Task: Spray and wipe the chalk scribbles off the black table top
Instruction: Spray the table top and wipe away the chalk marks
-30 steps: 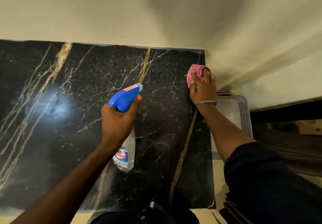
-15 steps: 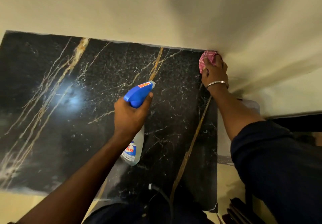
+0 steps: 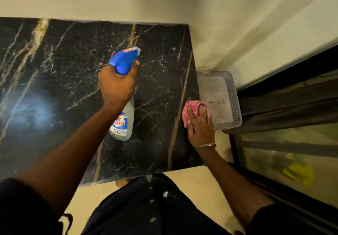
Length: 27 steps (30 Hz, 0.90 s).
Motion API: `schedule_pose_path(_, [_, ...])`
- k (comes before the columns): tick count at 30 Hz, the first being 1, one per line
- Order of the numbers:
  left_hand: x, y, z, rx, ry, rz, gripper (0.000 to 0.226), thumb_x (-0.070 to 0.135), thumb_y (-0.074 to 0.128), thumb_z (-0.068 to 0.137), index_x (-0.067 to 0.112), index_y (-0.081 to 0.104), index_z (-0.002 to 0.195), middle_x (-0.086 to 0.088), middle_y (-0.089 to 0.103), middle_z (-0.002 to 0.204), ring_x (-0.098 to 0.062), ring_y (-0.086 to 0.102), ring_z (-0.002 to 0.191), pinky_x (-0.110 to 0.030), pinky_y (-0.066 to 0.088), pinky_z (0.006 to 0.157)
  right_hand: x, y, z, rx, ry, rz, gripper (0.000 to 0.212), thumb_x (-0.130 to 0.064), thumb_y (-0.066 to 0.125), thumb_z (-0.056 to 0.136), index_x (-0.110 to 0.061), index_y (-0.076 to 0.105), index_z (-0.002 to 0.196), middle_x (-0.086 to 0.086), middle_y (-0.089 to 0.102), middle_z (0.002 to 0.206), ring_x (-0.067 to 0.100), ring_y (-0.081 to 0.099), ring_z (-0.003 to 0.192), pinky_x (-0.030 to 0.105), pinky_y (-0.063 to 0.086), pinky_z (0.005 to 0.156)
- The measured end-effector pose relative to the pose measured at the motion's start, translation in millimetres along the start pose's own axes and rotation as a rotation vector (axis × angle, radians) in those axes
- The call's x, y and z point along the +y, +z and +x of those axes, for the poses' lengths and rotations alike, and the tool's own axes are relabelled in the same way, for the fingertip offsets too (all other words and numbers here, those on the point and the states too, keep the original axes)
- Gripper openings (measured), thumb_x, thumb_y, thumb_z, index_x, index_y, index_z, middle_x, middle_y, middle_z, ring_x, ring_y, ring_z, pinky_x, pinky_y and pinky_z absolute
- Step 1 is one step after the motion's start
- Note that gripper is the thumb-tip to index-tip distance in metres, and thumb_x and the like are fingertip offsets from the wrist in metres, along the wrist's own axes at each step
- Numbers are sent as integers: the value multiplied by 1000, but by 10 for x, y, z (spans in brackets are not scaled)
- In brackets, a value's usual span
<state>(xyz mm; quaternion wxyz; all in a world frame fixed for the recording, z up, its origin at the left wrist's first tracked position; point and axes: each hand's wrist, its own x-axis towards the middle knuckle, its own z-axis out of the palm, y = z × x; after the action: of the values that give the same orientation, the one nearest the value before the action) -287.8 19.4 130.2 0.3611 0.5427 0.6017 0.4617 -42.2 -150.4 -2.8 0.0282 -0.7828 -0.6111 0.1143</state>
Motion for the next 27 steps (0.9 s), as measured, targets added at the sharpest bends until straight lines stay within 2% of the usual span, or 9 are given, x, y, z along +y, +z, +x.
schedule_pose_path(4, [1, -22, -40, 12, 37, -17, 14, 41, 69, 87, 32, 60, 82, -4, 58, 65, -34, 60, 59, -50, 55, 58, 64, 58, -802, -34, -3, -50, 55, -40, 29, 99, -28, 25, 153, 16, 24, 158, 43, 16, 145, 57, 22, 114])
schedule_pose_path(8, [-13, -52, -75, -4, 37, -31, 20, 37, 69, 89, 18, 63, 92, 9, 55, 64, -17, 58, 60, -48, 57, 60, 88, 145, -1333, -84, 2, -95, 56, -42, 31, 99, -29, 24, 153, 13, 20, 160, 40, 11, 147, 60, 19, 114])
schedule_pose_path(13, [-16, -59, -66, -9, 43, -51, 21, 36, 69, 90, 16, 63, 92, 4, 57, 63, -20, 60, 57, -44, 57, 58, 52, 139, -1356, -72, 17, -93, 55, -41, 36, 98, -27, 31, 151, 13, 25, 158, 39, 15, 146, 60, 19, 114])
schedule_pose_path(16, [-43, -56, -24, -10, 1, -60, 29, 35, 69, 90, 7, 65, 94, -12, 61, 67, -33, 62, 61, -41, 56, 57, 50, 100, -1071, -58, -23, -82, 56, -40, 38, 97, -27, 31, 151, 14, 25, 158, 39, 15, 146, 61, 18, 114])
schedule_pose_path(18, [-56, -38, 25, -3, -20, -55, 31, 35, 69, 90, 4, 65, 96, -17, 62, 70, -33, 62, 62, -41, 56, 58, 35, 59, -704, -33, -55, -76, 56, -39, 37, 97, -27, 31, 151, 15, 25, 158, 40, 15, 146, 60, 17, 114])
schedule_pose_path(23, [-83, 52, 145, 14, -109, -18, 33, 40, 70, 88, 8, 67, 95, -16, 64, 71, -36, 64, 64, -50, 57, 61, -66, 14, 448, 28, -80, -72, 56, -39, 39, 94, -30, 34, 150, 15, 28, 156, 43, 18, 143, 60, 15, 115])
schedule_pose_path(27, [-93, 120, 224, 22, -136, 19, 25, 42, 70, 87, 17, 65, 88, -18, 65, 70, -37, 64, 63, -51, 56, 60, -164, -13, 1301, 34, -80, -84, 56, -41, 37, 96, -33, 30, 151, 13, 24, 158, 43, 15, 144, 60, 12, 116])
